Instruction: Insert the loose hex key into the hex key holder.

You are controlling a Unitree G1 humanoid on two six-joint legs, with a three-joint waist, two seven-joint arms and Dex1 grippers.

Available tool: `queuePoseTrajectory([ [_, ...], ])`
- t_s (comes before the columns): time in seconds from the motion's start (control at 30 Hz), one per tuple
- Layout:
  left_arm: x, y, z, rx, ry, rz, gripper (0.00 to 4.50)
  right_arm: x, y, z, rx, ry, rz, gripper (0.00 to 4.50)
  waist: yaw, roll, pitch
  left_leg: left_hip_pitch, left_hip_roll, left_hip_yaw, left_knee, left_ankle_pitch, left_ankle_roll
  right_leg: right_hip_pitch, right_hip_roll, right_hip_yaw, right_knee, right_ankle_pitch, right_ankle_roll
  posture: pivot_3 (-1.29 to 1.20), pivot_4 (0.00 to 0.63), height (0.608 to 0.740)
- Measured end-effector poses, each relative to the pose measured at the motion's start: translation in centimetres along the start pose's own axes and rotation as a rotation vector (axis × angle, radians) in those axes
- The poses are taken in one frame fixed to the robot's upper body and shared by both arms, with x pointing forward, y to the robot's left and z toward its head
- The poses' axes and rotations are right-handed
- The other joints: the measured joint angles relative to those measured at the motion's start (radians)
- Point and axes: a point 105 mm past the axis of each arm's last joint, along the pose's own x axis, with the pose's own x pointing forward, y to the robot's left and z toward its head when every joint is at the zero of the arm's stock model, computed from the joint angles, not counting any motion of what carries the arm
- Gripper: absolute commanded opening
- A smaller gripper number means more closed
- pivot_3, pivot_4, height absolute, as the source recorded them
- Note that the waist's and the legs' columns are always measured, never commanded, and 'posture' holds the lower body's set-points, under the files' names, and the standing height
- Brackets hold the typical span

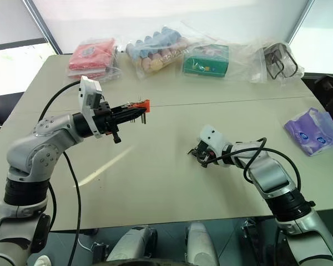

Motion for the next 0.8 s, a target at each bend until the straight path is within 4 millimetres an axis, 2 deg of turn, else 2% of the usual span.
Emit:
queuePoseTrajectory([
  [0.17,0.1,0.0,0.1,0.004,-0.004,0.005,0.00,0.1,-0.2,0.2,0.000,-0.025,-0.007,0.03,-0.001,0.000,0.000,0.000,0.000,0.000,0.000,0.000,0.000,0.000,0.000,0.000,0.000,0.000,0.000,0.00,0.150,0.740],
  [0.27,0.3,-0.1,0.1,-0.002,-0.014,0.006,0.00,0.9,-1.3,2.0,0.043,-0.190,-0.091,0.03,-0.003,0.000,0.000,0.000,0.000,0.000,-0.001,0.000,0.000,-0.001,0.000,0.000,0.000,0.000,0.000,0.00,0.150,0.740],
  [0.33,0.4,-0.1,0.0,-0.009,-0.022,0.007,0.00,0.8,-2.6,4.4,0.050,-0.336,-0.169,0.03,-0.005,0.000,0.000,0.000,0.000,0.001,-0.001,0.000,0.000,-0.002,0.000,0.000,0.001,0.000,0.000,0.00,0.150,0.740],
  [0.43,0.8,0.2,0.1,-0.016,-0.033,0.018,0.00,-1.0,-4.6,10.9,0.079,-0.670,-0.298,0.03,-0.008,0.000,0.000,0.000,0.000,0.001,-0.001,0.000,-0.001,-0.004,0.001,0.000,0.003,0.000,0.000,0.00,0.150,0.740],
  [0.5,1.1,0.3,0.2,-0.008,-0.037,0.017,0.00,-2.7,-4.7,15.1,0.072,-0.863,-0.327,0.03,-0.008,0.000,0.000,0.000,0.000,0.000,-0.002,0.000,-0.001,-0.004,0.001,0.000,0.005,0.000,0.000,0.00,0.150,0.740],
  [0.53,1.2,0.3,0.2,-0.006,-0.038,0.016,0.00,-3.4,-4.5,16.4,0.068,-0.935,-0.329,0.03,-0.006,0.000,0.000,0.000,0.000,0.000,-0.002,0.000,-0.001,-0.005,0.000,0.000,0.005,0.000,0.000,0.00,0.150,0.740],
  [0.63,1.6,0.7,0.1,-0.013,-0.037,0.029,0.00,-4.1,-3.2,18.8,0.134,-1.115,-0.291,0.03,-0.003,0.000,0.000,0.000,-0.001,-0.001,-0.002,0.000,-0.001,-0.005,-0.001,-0.001,0.007,0.000,0.000,0.00,0.150,0.740],
  [0.8,2.3,0.9,0.2,-0.006,-0.043,0.026,0.00,-3.7,-1.4,20.3,0.261,-1.247,-0.189,0.03,-0.010,0.000,0.000,0.000,-0.001,0.000,-0.001,0.000,-0.001,-0.006,-0.001,-0.001,0.009,0.000,0.000,0.00,0.150,0.740],
])
